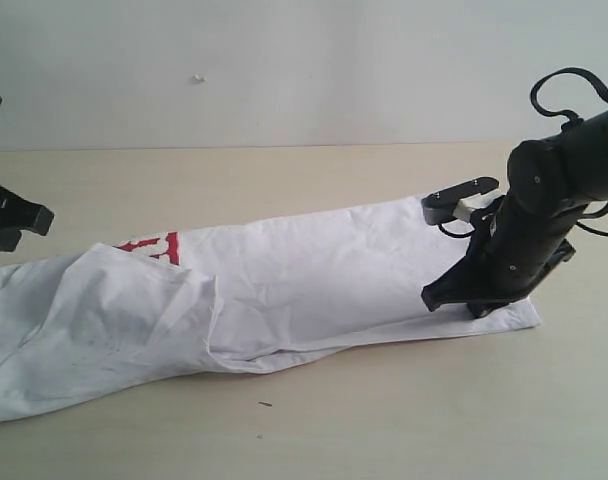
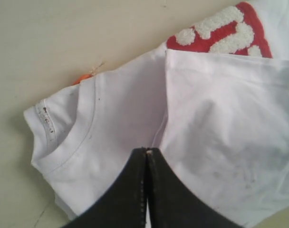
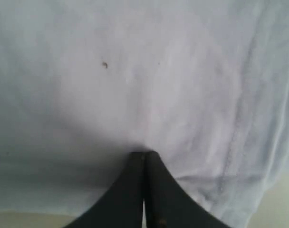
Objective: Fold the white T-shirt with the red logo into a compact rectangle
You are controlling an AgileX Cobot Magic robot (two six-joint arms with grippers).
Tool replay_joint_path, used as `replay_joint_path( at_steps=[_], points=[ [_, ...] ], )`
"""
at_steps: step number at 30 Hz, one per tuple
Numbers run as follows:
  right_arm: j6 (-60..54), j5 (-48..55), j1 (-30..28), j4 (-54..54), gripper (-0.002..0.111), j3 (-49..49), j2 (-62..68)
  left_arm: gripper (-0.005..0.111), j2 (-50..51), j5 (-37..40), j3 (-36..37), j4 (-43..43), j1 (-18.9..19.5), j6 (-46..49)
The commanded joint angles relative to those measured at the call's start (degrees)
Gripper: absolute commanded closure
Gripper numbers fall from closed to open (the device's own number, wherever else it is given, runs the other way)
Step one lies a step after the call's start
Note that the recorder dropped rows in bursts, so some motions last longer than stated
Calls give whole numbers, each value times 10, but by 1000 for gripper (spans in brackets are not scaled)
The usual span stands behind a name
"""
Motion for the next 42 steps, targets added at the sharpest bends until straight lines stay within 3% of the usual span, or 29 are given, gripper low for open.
replay_joint_path(
  at_steps=[1,12,16,22,31,42],
  points=[
    [-8,29,0,38,108,34,-21,107,-21,-21,10,-15,-2,-7],
    [-34,31,0,75,108,70,-120,107,-30,-19,28,-28,-2,-7],
    [-19,-33,-2,57,108,70,-153,107,-30,-19,32,-33,-2,-7],
    [22,-114,-34,35,98,53,-112,107,-30,-21,32,-40,-2,-7],
    [0,-84,-55,17,108,1,-20,107,-30,-51,32,-43,-2,-7],
    [0,12,-54,13,108,2,15,107,-20,-51,32,-43,-2,-7]
  ],
)
